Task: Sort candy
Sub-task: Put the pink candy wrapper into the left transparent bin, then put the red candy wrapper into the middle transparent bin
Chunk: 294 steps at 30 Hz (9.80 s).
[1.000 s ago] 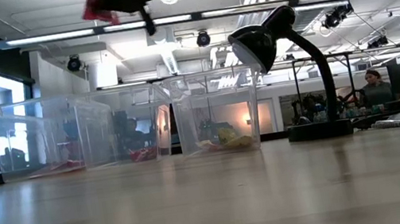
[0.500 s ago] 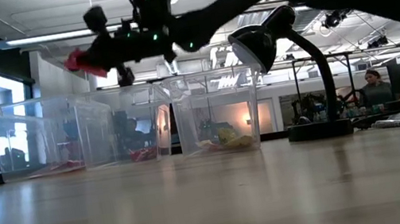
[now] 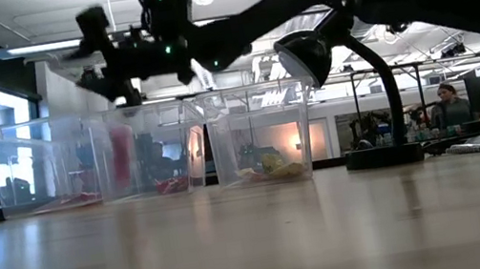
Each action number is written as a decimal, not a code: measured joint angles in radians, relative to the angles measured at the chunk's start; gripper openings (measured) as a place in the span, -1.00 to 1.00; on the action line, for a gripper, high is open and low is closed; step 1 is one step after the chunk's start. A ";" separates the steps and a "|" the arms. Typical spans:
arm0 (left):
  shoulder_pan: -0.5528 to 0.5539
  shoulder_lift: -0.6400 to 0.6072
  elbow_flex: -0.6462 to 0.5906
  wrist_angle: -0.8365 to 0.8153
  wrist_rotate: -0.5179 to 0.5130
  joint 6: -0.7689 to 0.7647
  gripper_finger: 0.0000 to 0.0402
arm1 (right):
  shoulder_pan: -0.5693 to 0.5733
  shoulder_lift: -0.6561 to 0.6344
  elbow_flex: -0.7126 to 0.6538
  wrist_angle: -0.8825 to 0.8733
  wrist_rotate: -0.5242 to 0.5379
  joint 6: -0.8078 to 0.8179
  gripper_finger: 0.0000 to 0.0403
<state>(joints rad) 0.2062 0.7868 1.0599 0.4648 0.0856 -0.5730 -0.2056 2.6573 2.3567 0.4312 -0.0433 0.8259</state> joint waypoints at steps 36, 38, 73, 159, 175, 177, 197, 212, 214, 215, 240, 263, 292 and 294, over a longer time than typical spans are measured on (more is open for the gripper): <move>0.024 0.068 0.003 -0.636 -0.334 0.282 -0.20 | -0.224 -0.554 -0.002 -1.140 0.282 -0.619 0.22; 0.085 0.134 0.003 -0.738 -0.326 0.225 -0.20 | -0.245 -0.590 -0.002 -1.168 0.285 -0.657 0.22; 0.481 1.162 0.487 -1.618 -0.002 1.051 -0.20 | -0.422 -0.667 -0.083 -1.332 -0.014 -0.823 0.22; 0.651 0.411 0.138 -1.448 -0.397 0.199 -0.38 | -0.463 -0.677 -0.082 -1.309 -0.049 -0.861 0.22; 0.612 0.359 0.209 -0.733 0.365 0.427 -0.24 | -0.205 -0.774 -0.053 -1.776 -0.600 -0.866 0.22; 0.604 0.387 0.200 -0.714 0.405 0.427 -0.24 | -0.128 -0.772 -0.053 -1.910 -0.512 -0.844 0.22; 0.664 0.475 0.191 -0.468 0.593 0.374 -0.24 | 0.504 -0.960 -1.033 -1.757 -0.673 0.124 0.16; 0.672 0.475 0.191 -0.473 0.639 0.394 -0.24 | 0.791 -0.987 -1.534 -1.304 -0.905 0.501 0.16; 0.672 0.475 0.191 -0.484 0.639 0.394 -0.24 | 0.815 -0.987 -1.574 -1.172 -0.942 0.556 0.16; 0.672 0.475 0.191 -0.491 0.639 0.394 -0.24 | 0.826 -0.987 -1.594 -1.109 -0.946 0.589 0.16; 0.670 0.476 0.191 -0.613 0.583 0.446 -0.24 | 0.986 -0.979 -1.853 -0.483 -0.886 1.116 0.15; 0.708 0.391 0.190 -0.233 0.584 0.392 -0.24 | 0.821 -1.090 -1.649 -0.859 -0.691 0.703 -1.00; 0.745 0.246 0.190 -0.228 0.584 0.313 -0.24 | -0.055 -0.840 -0.557 -0.955 -0.012 -0.765 -1.00; 0.745 0.239 0.190 -0.228 0.584 0.312 -0.24 | -0.077 -0.747 -0.450 -0.893 -0.028 -0.791 -1.00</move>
<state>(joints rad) 0.9508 1.0257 1.2503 0.2368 0.6693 -0.2605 -0.2822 1.9106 1.9064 -0.4620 -0.0710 0.0350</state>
